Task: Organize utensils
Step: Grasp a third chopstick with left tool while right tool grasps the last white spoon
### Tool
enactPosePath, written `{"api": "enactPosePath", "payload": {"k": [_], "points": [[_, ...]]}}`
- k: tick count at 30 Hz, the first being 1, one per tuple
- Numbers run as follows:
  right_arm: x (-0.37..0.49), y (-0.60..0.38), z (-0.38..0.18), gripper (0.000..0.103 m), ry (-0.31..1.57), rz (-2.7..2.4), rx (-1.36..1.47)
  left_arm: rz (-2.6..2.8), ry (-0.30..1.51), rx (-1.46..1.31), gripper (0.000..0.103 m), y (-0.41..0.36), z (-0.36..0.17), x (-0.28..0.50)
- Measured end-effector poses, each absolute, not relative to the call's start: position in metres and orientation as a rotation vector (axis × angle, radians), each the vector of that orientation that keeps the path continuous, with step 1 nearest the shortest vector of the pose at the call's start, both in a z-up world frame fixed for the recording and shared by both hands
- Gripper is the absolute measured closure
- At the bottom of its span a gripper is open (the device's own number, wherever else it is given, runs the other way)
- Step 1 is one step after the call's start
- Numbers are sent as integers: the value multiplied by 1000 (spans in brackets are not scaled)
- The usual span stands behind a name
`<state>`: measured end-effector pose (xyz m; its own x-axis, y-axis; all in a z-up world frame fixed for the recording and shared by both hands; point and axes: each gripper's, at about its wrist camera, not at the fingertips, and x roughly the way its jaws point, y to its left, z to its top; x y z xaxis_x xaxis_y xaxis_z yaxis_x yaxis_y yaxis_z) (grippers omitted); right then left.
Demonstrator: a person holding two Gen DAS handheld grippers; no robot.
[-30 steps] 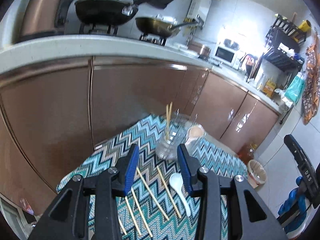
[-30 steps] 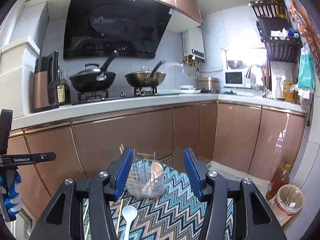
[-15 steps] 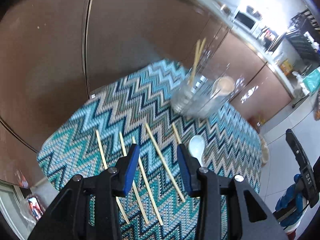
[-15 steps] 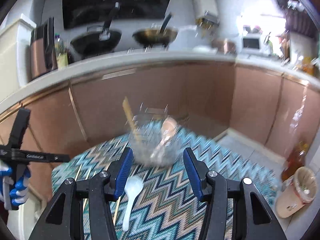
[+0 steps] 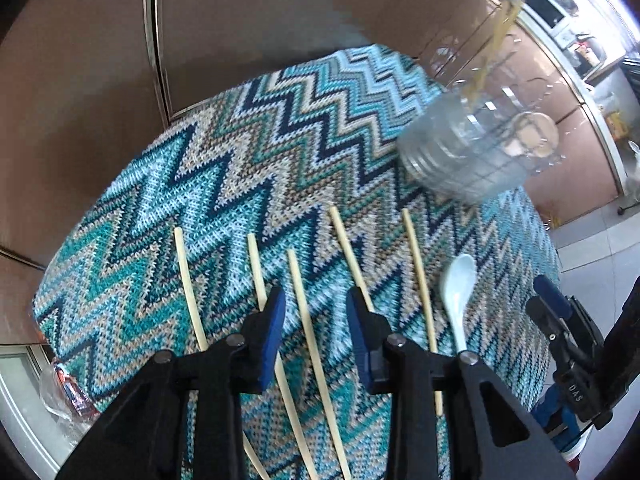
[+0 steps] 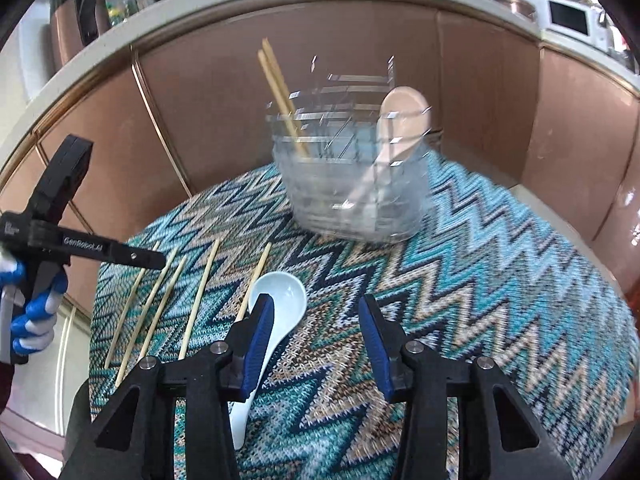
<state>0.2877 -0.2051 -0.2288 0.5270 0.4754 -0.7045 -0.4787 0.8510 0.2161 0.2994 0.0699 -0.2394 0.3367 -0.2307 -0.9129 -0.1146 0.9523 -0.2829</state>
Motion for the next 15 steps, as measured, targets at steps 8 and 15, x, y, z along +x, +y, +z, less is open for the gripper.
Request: {"api": "enactPosePath", "payload": {"k": [8, 15], "points": [[325, -193, -250, 71, 934, 717, 8, -66, 1289, -343, 83, 69, -259, 318], [346, -180, -266, 75, 1006, 815, -17, -60, 1345, -365, 86, 68, -272, 329]]}}
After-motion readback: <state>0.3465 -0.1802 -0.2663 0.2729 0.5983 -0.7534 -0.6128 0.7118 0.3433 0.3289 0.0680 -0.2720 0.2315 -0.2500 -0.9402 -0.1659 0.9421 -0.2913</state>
